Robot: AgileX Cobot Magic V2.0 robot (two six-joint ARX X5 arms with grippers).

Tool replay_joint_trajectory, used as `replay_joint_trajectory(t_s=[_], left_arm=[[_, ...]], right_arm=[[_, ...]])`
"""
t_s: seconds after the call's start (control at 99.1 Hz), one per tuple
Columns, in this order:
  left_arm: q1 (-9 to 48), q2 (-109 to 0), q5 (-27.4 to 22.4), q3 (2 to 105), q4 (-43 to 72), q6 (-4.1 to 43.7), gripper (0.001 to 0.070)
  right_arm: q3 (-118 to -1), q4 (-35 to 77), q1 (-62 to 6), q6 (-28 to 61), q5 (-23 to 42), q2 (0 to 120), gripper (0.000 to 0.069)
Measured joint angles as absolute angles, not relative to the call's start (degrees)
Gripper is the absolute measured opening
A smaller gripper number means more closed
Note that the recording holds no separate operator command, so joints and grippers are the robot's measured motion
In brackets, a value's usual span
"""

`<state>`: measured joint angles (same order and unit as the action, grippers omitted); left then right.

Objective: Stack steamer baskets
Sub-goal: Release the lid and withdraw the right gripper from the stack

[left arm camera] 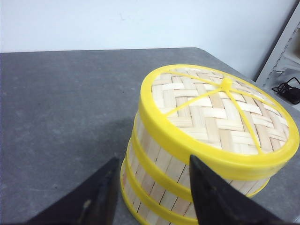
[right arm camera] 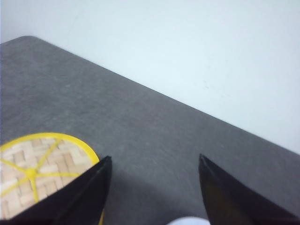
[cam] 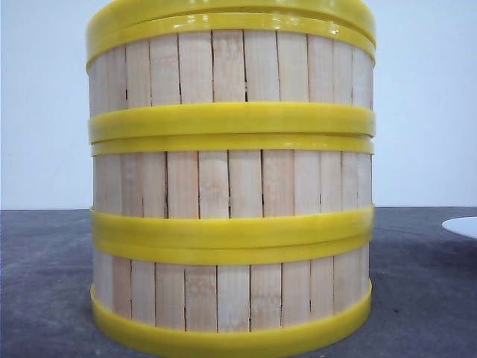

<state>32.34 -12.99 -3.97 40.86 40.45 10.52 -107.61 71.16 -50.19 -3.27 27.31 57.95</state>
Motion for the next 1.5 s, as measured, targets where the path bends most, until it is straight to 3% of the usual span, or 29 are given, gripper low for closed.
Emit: replay_joint_trajectory(t_s=[0.343, 0.504, 0.646, 0.706, 0.777, 0.868, 1.503], left_arm=[[32.3, -13.0, -3.9, 40.9, 40.1, 10.5, 0.0275], [32.3, -13.0, -4.0, 40.9, 40.1, 10.5, 0.0275], [32.3, -13.0, -4.0, 40.9, 40.1, 10.5, 0.0275], [32.3, -13.0, -3.9, 40.9, 40.1, 10.5, 0.0240], [32.3, -13.0, -4.0, 40.9, 40.1, 10.6, 0.0106], [32.3, -13.0, -4.0, 40.9, 40.1, 10.6, 0.0041], [32.3, -13.0, -4.0, 40.9, 40.6, 10.6, 0.0032]], right_arm=[[-76.7, 60.4, -50.2, -11.2, 30.2, 40.6, 0.0360], [-67.7, 57.9, -50.2, -14.0, 30.2, 33.7, 0.0360], [-66.7, 57.8, -50.2, -14.9, 30.2, 33.2, 0.0336], [-66.7, 57.7, -50.2, -15.2, 30.2, 33.2, 0.0245], [-66.7, 57.7, -50.2, -15.2, 30.2, 33.2, 0.0100], [-66.7, 57.6, -50.2, -15.2, 30.2, 33.2, 0.0028], [-66.7, 57.6, -50.2, -15.3, 30.2, 33.2, 0.0005]])
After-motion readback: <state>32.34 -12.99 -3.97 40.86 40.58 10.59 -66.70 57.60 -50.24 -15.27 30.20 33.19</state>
